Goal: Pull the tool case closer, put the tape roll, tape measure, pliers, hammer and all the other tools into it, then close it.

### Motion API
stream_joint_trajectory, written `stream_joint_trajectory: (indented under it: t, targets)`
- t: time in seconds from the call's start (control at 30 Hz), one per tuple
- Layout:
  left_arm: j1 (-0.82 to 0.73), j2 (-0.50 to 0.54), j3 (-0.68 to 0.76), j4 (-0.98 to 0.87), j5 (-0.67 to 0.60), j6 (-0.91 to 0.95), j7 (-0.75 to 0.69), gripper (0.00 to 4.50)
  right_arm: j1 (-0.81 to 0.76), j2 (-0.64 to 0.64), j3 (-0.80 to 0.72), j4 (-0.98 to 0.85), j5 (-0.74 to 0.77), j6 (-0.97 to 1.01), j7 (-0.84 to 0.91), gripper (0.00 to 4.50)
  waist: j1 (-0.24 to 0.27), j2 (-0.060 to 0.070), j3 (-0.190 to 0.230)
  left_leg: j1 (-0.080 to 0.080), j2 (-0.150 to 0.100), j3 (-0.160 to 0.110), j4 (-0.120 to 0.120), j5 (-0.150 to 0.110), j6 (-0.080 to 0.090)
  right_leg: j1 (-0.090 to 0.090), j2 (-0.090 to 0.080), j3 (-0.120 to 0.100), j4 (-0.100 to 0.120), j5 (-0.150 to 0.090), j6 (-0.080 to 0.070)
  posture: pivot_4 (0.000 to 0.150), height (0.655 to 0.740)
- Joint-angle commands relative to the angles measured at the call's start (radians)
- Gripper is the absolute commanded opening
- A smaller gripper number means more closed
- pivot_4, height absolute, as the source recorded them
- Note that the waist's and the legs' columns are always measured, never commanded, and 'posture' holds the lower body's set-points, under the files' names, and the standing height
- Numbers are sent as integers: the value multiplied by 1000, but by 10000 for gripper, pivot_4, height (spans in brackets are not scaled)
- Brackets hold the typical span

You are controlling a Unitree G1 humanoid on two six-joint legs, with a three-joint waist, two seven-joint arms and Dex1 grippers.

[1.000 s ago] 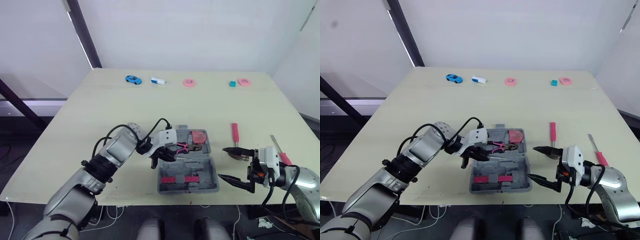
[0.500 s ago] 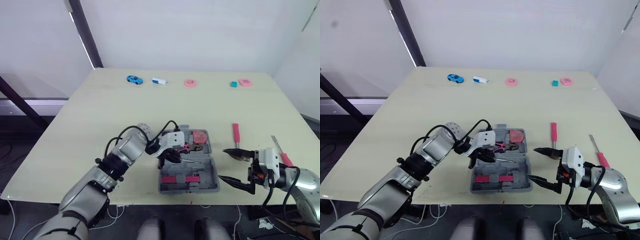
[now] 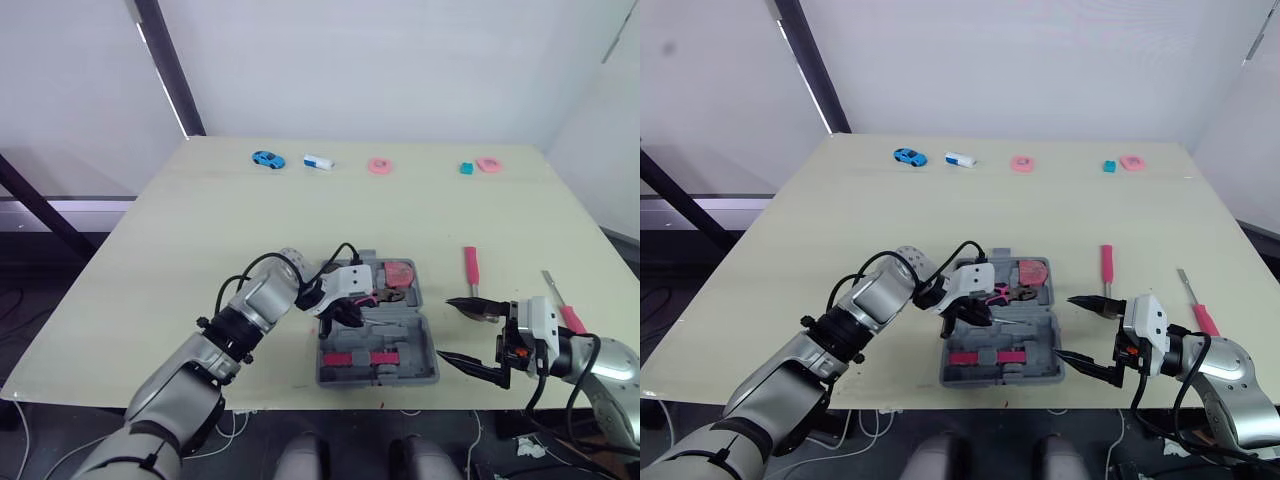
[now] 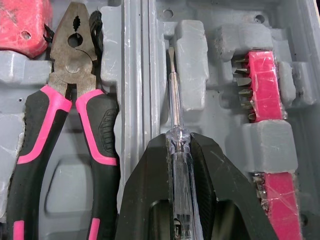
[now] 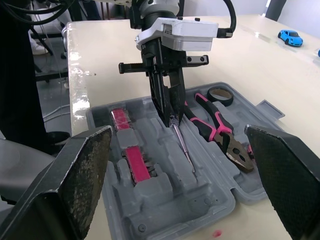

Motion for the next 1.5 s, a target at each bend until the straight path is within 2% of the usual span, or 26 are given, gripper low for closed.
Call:
stream_joint_trajectory:
  t: [0.03,0.2,0.27,0.37,0.7,0.9,1.0,1.07,1.1,1.33,1.5]
  targets:
    - [-11,-14,-13,-29,12,-5,0,858,1,-8,-29,-30,7,-21,0,45000,0,0,0,0,0,0,0,0,0,0,0,0,0,0,0,1500,7395]
    - [-18,-27,-5,-16,16,-9,8,858,7,-11,-33,-30,7,-22,2,45000,0,0,0,0,0,0,0,0,0,0,0,0,0,0,0,1500,7395]
    - [-21,-26,-6,-13,19,-15,7,11785,8,-12,-32,-31,7,-22,2,45000,0,0,0,0,0,0,0,0,0,0,0,0,0,0,0,1500,7395]
    - [-19,-22,-7,-17,29,-29,14,21532,8,-12,-30,-32,7,-22,2,45000,0,0,0,0,0,0,1,0,0,0,0,0,0,0,0,1500,7395]
    - [0,9,5,-89,32,-52,27,21532,6,-11,-26,-32,5,-23,0,45000,-1,0,0,0,0,-1,3,0,0,0,0,0,2,0,0,1500,7395]
    - [15,21,102,-158,-62,-77,25,21532,7,-7,-26,-35,8,-22,-2,45000,0,0,0,0,0,-1,3,0,0,0,0,0,2,0,0,1500,7395]
    - [42,39,152,-128,-94,-116,33,12991,5,12,-33,-46,37,-4,-25,45000,-3,0,0,0,0,-1,3,0,0,0,0,0,2,0,0,1500,7395]
    - [61,44,176,-103,-114,-164,31,3604,3,16,-33,-50,46,2,-31,45000,-4,0,0,0,0,0,3,0,0,0,0,0,2,0,0,1500,7395]
    - [71,42,188,-91,-124,-181,33,577,3,16,-32,-50,47,3,-33,45000,-3,0,0,0,0,-1,3,0,0,0,0,0,3,0,-1,1500,7395]
    - [141,2,246,-9,-210,-341,0,577,-1,16,-26,-41,42,-2,-34,45000,1,0,0,0,0,0,3,0,0,1,0,0,2,1,-2,1500,7395]
    - [165,-12,228,74,-183,-425,5,577,-2,14,-22,-39,35,-3,-31,45000,-2,0,0,0,0,0,4,0,0,1,0,0,2,2,-3,1500,7395]
